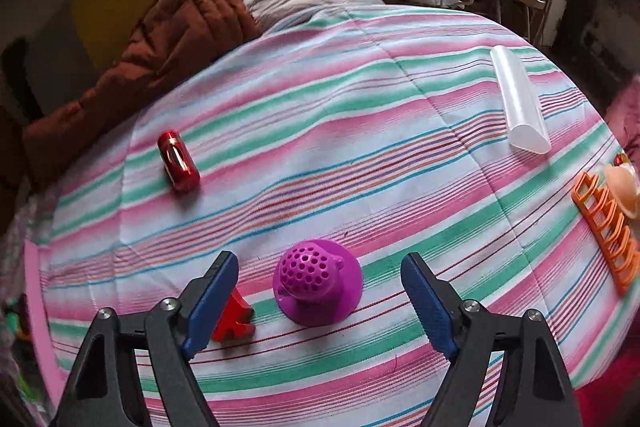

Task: Organize rigid objects
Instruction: 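Grasp the magenta cup with the right gripper, then carry the yellow egg into the tray with the left gripper while the right gripper holds the magenta cup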

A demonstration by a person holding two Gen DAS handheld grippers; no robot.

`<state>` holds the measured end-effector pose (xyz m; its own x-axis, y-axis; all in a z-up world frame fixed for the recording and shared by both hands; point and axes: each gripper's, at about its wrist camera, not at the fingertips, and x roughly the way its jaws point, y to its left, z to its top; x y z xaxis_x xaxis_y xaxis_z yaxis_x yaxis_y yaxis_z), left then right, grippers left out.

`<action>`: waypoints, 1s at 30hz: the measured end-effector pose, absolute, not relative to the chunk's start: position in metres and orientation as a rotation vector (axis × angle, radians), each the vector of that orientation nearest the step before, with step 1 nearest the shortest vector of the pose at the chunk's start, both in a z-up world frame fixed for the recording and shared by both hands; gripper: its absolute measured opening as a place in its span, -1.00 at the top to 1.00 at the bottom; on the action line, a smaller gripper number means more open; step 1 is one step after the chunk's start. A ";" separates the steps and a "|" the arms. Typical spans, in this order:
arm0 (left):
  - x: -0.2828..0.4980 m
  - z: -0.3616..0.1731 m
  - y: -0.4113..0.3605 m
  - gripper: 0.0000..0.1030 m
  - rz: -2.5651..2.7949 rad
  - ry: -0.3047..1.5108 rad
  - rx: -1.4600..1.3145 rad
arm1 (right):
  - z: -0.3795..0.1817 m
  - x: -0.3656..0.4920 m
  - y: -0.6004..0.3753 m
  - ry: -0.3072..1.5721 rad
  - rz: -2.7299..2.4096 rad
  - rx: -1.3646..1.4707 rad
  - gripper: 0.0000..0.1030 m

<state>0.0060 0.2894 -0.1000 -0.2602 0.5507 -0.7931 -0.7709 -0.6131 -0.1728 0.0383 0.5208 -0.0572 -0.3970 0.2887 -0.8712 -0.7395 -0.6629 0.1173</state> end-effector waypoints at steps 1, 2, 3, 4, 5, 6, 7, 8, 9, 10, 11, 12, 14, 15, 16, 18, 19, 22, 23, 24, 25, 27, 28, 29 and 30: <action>0.006 -0.100 0.288 0.33 1.963 0.305 -1.097 | -0.060 0.036 0.521 0.650 2.082 -1.180 -0.64; 0.006 -0.100 0.288 0.33 1.963 0.300 -1.097 | -0.062 0.035 0.521 0.638 2.076 -1.193 -0.62; 0.005 -0.100 0.288 0.33 1.964 0.295 -1.097 | -0.064 0.034 0.521 0.628 2.070 -1.206 -0.42; 0.005 -0.100 0.288 0.33 1.964 0.287 -1.099 | -0.067 0.032 0.521 0.619 2.070 -1.234 0.15; 0.005 -0.099 0.288 0.33 1.965 0.280 -1.101 | -0.069 0.030 0.520 0.610 2.065 -1.260 0.37; 0.004 -0.100 0.287 0.33 1.965 0.269 -1.106 | -0.072 0.030 0.520 0.588 2.040 -1.290 0.37; 0.004 -0.100 0.287 0.33 1.964 0.262 -1.109 | -0.074 0.029 0.520 0.563 2.019 -1.305 0.38; 0.003 -0.100 0.287 0.33 1.962 0.258 -1.113 | -0.074 0.029 0.520 0.568 2.019 -1.302 0.38; 0.002 -0.099 0.287 0.33 1.958 0.257 -1.116 | -0.074 0.030 0.521 0.582 2.019 -1.299 0.38; 0.002 -0.100 0.288 0.33 1.955 0.254 -1.120 | -0.073 0.031 0.522 0.596 2.019 -1.297 0.38; 0.000 -0.099 0.288 0.33 1.948 0.247 -1.128 | -0.073 0.031 0.523 0.602 2.019 -1.296 0.38; -0.002 -0.099 0.287 0.33 1.941 0.233 -1.141 | -0.073 0.031 0.522 0.607 2.018 -1.296 0.38; -0.007 -0.099 0.285 0.33 1.924 0.188 -1.173 | -0.073 0.032 0.523 0.614 2.018 -1.296 0.38; -0.010 -0.099 0.284 0.33 1.915 0.164 -1.189 | -0.073 0.032 0.523 0.616 2.015 -1.298 0.37; -0.012 -0.099 0.282 0.33 1.904 0.140 -1.205 | -0.073 0.032 0.523 0.615 2.014 -1.300 0.37; -0.014 -0.099 0.282 0.33 1.894 0.132 -1.218 | -0.074 0.031 0.523 0.609 2.012 -1.304 0.37; -0.013 -0.099 0.283 0.33 1.895 0.144 -1.216 | -0.074 0.031 0.523 0.606 2.010 -1.306 0.37; -0.009 -0.099 0.285 0.33 1.912 0.174 -1.207 | -0.074 0.031 0.523 0.599 2.005 -1.310 0.37; -0.008 -0.099 0.286 0.33 1.919 0.181 -1.208 | -0.074 0.031 0.524 0.599 2.004 -1.311 0.37; -0.008 -0.099 0.287 0.32 1.924 0.193 -1.205 | -0.074 0.031 0.523 0.598 2.004 -1.311 0.37; -0.005 -0.099 0.290 0.32 1.931 0.226 -1.194 | -0.074 0.031 0.523 0.597 2.004 -1.312 0.37; -0.001 -0.098 0.293 0.32 1.941 0.278 -1.173 | -0.075 0.030 0.525 0.594 2.004 -1.316 0.36; 0.002 -0.098 0.295 0.32 1.949 0.314 -1.160 | -0.075 0.030 0.525 0.594 2.004 -1.320 0.36; 0.003 -0.098 0.297 0.32 1.954 0.335 -1.153 | -0.076 0.030 0.525 0.595 2.003 -1.323 0.35; 0.005 -0.098 0.299 0.32 1.960 0.369 -1.143 | -0.076 0.030 0.525 0.595 2.003 -1.325 0.35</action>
<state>0.0054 0.2990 -0.0981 -0.2534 0.5035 -0.8260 -0.7697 -0.6222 -0.1432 0.0303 0.5248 -0.0763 -0.2731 0.2712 -0.9230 -0.7313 -0.6819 0.0161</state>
